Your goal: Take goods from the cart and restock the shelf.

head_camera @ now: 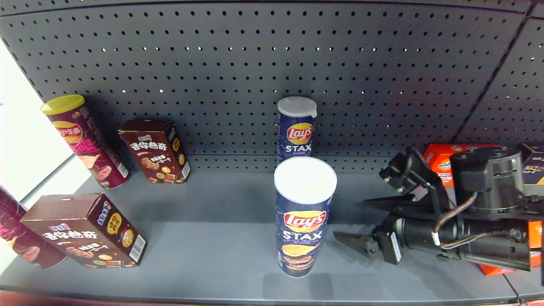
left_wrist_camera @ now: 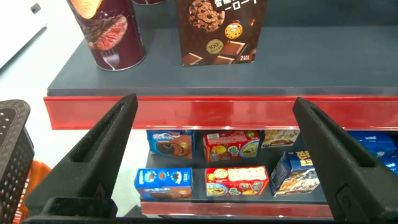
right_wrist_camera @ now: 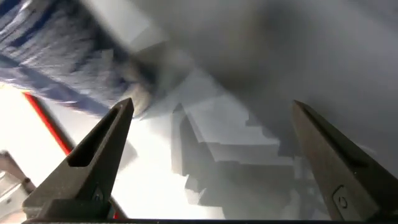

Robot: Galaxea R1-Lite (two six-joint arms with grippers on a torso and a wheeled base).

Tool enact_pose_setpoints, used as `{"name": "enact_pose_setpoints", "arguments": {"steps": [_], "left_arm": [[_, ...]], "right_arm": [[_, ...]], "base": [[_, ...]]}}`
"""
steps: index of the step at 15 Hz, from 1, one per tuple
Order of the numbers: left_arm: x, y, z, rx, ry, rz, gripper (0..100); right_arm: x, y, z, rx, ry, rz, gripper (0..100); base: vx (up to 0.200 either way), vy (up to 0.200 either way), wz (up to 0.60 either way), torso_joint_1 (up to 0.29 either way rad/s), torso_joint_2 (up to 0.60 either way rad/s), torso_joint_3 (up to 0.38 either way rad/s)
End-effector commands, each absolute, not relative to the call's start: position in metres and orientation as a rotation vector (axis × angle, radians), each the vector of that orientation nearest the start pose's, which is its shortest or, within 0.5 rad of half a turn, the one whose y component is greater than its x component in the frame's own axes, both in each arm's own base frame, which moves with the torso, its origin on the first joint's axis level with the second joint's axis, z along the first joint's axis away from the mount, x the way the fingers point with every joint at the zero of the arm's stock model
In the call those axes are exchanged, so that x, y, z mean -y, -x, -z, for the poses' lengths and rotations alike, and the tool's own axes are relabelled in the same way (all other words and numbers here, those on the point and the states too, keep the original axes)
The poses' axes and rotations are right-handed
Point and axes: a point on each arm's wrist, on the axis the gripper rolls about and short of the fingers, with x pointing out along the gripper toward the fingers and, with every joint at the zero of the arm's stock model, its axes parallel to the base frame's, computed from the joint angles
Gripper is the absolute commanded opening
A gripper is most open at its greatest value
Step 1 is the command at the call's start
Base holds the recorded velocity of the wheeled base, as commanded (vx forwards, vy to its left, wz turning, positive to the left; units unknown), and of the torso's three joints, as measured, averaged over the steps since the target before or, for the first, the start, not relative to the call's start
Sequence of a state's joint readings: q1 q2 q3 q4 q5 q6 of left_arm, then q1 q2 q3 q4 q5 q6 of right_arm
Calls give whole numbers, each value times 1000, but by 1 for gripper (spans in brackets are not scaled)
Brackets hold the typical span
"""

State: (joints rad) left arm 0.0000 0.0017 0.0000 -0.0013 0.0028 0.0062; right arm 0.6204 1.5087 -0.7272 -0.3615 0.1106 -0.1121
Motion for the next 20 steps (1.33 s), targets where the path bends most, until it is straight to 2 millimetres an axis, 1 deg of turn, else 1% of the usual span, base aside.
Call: {"name": "enact_pose_setpoints", "arguments": {"steps": [1, 2, 3, 4, 5, 6, 7, 8, 9, 10, 11, 12, 13, 14, 16, 17, 18, 19, 20], "left_arm": [[0, 23, -76, -2, -6, -3, 100], [0, 23, -76, -2, -6, -3, 100], [0, 23, -76, -2, -6, -3, 100], [0, 23, -76, 0, -6, -3, 100], [0, 23, -76, -2, -6, -3, 100], [0, 23, -76, -2, -8, -3, 100], [0, 23, -76, -2, -8, -2, 100], [0, 23, -76, -2, -8, -2, 100], [0, 23, -76, -2, -9, -2, 100], [0, 23, -76, -2, -9, -2, 100], [0, 23, -76, -2, -9, -2, 100], [0, 23, -76, -2, -9, -2, 100], [0, 23, -76, -2, -8, -3, 100], [0, 23, -76, -2, -9, -3, 100], [0, 23, -76, -2, -8, -3, 100], [0, 23, -76, -2, -8, -3, 100], [0, 23, -76, -2, -8, -3, 100], [0, 23, -76, -2, -8, -3, 100], [0, 23, -76, -2, -8, -3, 100]], "right_arm": [[-110, -190, -214, -269, 169, -636, 100], [-83, -177, -232, -183, 133, -542, 100], [-59, -161, -241, -122, 113, -452, 100], [-35, -137, -244, -63, 101, -347, 100], [-21, -117, -242, -24, 97, -268, 100], [-3, -72, -224, 45, 97, -113, 100], [1, -42, -204, 91, 104, -10, 100], [1, -25, -186, 113, 110, 53, 100], [-3, 3, -143, 130, 120, 124, 100], [-6, 13, -125, 135, 120, 128, 100], [-7, 18, -102, 109, 123, 119, 100], [-6, 15, -101, 129, 123, 126, 100], [-6, 15, -98, 99, 113, 124, 100], [-6, 14, -82, -53, 81, 97, 100], [-11, 14, -83, -41, 23, -84, 100], [-10, 14, -83, -44, 5, -59, 100], [-4, 14, -82, -49, -15, 221, 100], [-1, 16, -78, -89, -34, 381, 100], [-2, 15, -78, -91, -39, 342, 100]], "base": [[0, 0, 0, 0, 0, 0], [0, 0, 0, 0, 0, 0], [0, 0, 0, 0, 0, 0], [0, 0, 0, 0, 0, 0], [0, 0, 0, 0, 0, 0], [0, 0, 0, 0, 0, 0], [0, 0, 0, 0, 0, 0], [0, 0, 0, 0, 0, 0], [0, 0, 0, 0, 0, 0], [0, 0, 0, 0, 0, 0], [0, 0, 0, 0, 0, 0], [0, 0, 0, 0, 0, 0], [0, 0, 0, 0, 0, 0], [0, 0, 0, 0, 0, 0], [0, 0, 0, 0, 0, 0], [0, 0, 0, 0, 0, 0], [0, 0, 0, 0, 0, 0], [0, 0, 0, 0, 0, 0], [0, 0, 0, 0, 0, 0]]}}
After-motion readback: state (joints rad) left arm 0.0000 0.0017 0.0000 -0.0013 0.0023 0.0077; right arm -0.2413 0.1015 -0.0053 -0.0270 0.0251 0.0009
